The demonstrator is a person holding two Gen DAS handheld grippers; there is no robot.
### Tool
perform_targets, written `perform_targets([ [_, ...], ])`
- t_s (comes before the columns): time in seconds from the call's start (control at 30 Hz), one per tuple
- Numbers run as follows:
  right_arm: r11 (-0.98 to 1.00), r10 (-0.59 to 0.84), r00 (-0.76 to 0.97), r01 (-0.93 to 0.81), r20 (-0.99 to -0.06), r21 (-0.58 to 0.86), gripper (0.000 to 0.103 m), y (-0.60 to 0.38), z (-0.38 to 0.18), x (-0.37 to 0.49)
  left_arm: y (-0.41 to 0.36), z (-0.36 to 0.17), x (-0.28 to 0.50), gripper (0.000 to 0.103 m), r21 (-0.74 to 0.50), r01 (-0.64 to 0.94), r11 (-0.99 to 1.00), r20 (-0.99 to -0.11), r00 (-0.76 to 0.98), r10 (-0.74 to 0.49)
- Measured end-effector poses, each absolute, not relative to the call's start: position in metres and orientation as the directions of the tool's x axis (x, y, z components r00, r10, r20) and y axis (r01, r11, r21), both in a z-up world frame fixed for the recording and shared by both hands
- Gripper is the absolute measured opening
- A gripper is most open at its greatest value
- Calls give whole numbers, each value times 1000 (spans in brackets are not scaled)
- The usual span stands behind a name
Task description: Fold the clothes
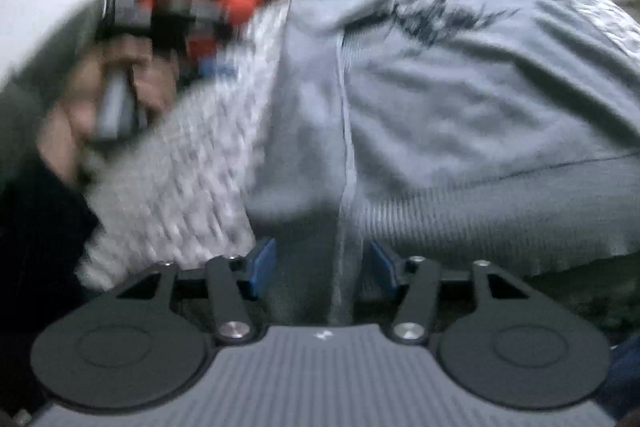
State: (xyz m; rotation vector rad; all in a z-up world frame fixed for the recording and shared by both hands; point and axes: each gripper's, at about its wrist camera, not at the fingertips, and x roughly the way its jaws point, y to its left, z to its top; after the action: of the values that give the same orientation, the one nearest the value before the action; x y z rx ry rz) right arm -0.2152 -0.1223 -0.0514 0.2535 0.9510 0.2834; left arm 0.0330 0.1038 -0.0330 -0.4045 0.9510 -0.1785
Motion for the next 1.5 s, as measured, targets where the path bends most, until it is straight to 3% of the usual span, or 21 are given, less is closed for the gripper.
perform_targets([
  [0.07,946,322,545,-146,-774,290,8,-119,-48,-217,96,-36,32,43,-396,-5,918,-762,559,-326],
  [0.17,884,442,564,-138,-698,448,6,-143,-25,-222,84,-38,30,43,-348,33,937,-776,550,-308],
  [0.23,876,451,561,-131,-694,464,7,-153,-20,-219,78,-38,30,43,-319,49,946,-783,549,-292],
  [0.4,933,357,397,-105,-846,345,12,-143,-60,-207,73,-44,33,43,-280,58,958,-795,545,-266],
  [0.57,965,262,435,-103,-861,242,16,-140,-53,-223,76,-44,35,43,-281,61,958,-793,548,-267],
  [0.67,972,216,545,-198,-810,126,19,-122,-32,-239,73,-44,36,43,-271,64,961,-793,551,-260],
  [0.73,954,255,600,-285,-758,95,36,-106,-21,-247,70,-44,36,44,-262,69,963,-793,553,-255],
  [0.77,937,294,617,-335,-730,94,53,-97,-15,-251,70,-44,36,44,-262,69,962,-793,553,-256],
  [0.8,917,340,617,-386,-709,103,57,-89,-13,-254,71,-44,37,44,-266,68,962,-792,553,-258],
  [0.93,873,353,600,-487,-718,22,57,-57,-33,-258,73,-45,37,44,-280,65,958,-790,551,-268],
  [1.0,867,299,623,-494,-723,-68,54,-49,-48,-257,74,-45,37,44,-285,65,956,-790,550,-272],
  [1.1,804,147,708,-492,-691,-333,46,-33,-72,-264,74,-45,38,44,-286,66,956,-790,549,-274],
  [1.17,778,112,726,-489,-679,-394,37,-32,-77,-268,75,-45,38,44,-290,66,955,-790,547,-278],
  [1.27,837,122,701,-452,-702,-307,8,-46,-60,-263,77,-44,39,44,-304,60,951,-788,544,-287],
  [1.37,874,221,680,-455,-699,-167,8,-65,-26,-266,79,-44,39,44,-314,54,948,-787,543,-292],
  [1.5,834,217,638,-514,-739,-198,8,-63,-37,-267,79,-45,41,44,-316,47,948,-787,545,-290],
])
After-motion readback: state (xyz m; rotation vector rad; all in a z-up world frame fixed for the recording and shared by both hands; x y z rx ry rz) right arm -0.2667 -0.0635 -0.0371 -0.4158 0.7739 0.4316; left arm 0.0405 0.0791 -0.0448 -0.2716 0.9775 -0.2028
